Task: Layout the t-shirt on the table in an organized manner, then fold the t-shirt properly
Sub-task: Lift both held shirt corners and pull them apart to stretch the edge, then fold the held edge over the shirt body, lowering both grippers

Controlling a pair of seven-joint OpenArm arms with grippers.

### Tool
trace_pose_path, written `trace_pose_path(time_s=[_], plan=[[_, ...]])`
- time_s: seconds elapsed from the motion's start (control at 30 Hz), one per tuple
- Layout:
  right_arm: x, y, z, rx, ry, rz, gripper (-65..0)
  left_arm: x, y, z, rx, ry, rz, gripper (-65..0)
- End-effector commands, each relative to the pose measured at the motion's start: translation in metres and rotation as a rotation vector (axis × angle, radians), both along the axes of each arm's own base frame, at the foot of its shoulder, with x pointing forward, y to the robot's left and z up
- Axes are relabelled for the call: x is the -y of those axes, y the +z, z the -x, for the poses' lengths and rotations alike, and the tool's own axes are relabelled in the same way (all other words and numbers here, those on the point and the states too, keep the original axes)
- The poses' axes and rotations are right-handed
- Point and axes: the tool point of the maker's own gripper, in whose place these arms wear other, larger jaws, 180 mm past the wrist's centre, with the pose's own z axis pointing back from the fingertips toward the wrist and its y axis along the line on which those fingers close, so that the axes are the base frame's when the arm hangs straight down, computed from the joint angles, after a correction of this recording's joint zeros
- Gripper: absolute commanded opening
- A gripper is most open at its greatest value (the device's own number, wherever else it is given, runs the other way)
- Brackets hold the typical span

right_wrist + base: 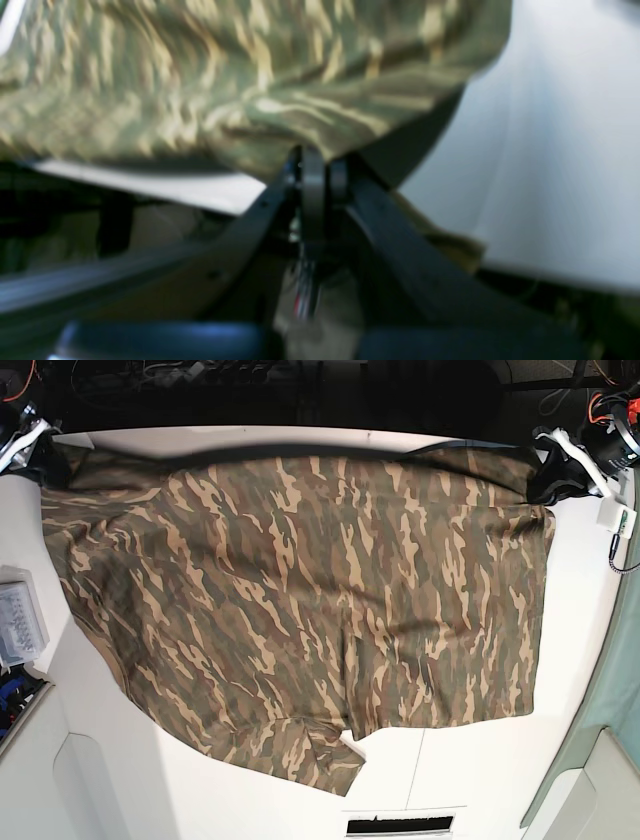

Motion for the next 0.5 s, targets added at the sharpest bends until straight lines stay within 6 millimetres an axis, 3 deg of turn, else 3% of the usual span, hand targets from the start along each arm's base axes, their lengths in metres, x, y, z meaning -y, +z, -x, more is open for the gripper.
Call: trace_pose_path(time_s=[0.0, 0.1, 0.2, 0.47], plan=[[0.003, 0.006, 0.001, 0.013, 0.007, 0.009, -65.0, -0.007, 0.017, -0.007, 0.061, 0.001, -0.003, -65.0], [0.004, 0.003, 0.014, -0.018, 0.000, 0.002, -65.0, -0.024, 0.039, -0.013, 0.130, 0.057, 0.029, -65.0], [0.003, 0.003, 0.014, -0.012, -0.003, -0.001, -65.0, -0.026, 0.038, -0.011, 0.101, 0.036, 0.018, -65.0], [0.003, 0.017, -0.022, 0.093, -0.002, 0.001, -65.0, -0.017, 0.030, -0.022, 0.141, 0.000, -0.035, -65.0]])
